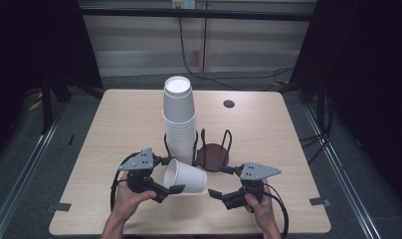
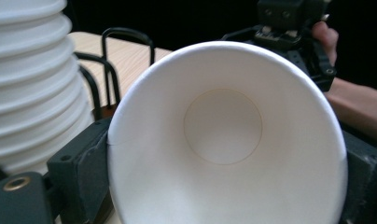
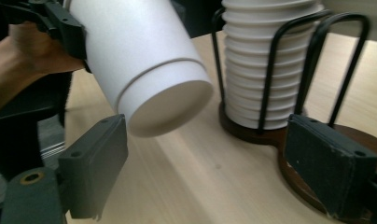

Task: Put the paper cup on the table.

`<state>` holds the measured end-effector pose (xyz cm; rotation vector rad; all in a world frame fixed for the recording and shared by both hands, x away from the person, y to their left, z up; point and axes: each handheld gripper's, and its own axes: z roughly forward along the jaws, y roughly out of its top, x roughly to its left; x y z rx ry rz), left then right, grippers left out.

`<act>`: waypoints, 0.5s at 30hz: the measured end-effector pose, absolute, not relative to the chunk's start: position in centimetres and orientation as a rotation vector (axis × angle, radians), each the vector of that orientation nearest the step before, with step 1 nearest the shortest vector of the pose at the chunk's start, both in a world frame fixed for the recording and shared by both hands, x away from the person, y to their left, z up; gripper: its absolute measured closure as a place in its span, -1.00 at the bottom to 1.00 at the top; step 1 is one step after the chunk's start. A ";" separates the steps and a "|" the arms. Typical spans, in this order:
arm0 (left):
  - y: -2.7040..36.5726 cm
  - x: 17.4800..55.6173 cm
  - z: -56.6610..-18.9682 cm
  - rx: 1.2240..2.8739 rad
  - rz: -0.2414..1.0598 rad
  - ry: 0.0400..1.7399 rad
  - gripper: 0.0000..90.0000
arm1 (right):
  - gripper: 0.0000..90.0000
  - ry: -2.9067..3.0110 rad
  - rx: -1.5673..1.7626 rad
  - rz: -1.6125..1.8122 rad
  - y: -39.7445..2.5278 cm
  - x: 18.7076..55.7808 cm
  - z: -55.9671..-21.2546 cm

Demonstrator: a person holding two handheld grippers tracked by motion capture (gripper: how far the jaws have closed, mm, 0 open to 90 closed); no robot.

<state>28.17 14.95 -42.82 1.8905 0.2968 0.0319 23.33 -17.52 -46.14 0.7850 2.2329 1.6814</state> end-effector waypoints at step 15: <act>17.0 28.6 -42.3 1.967 0.083 0.339 -0.80 | -0.70 1.939 0.960 1.606 -18.7 23.1 -49.5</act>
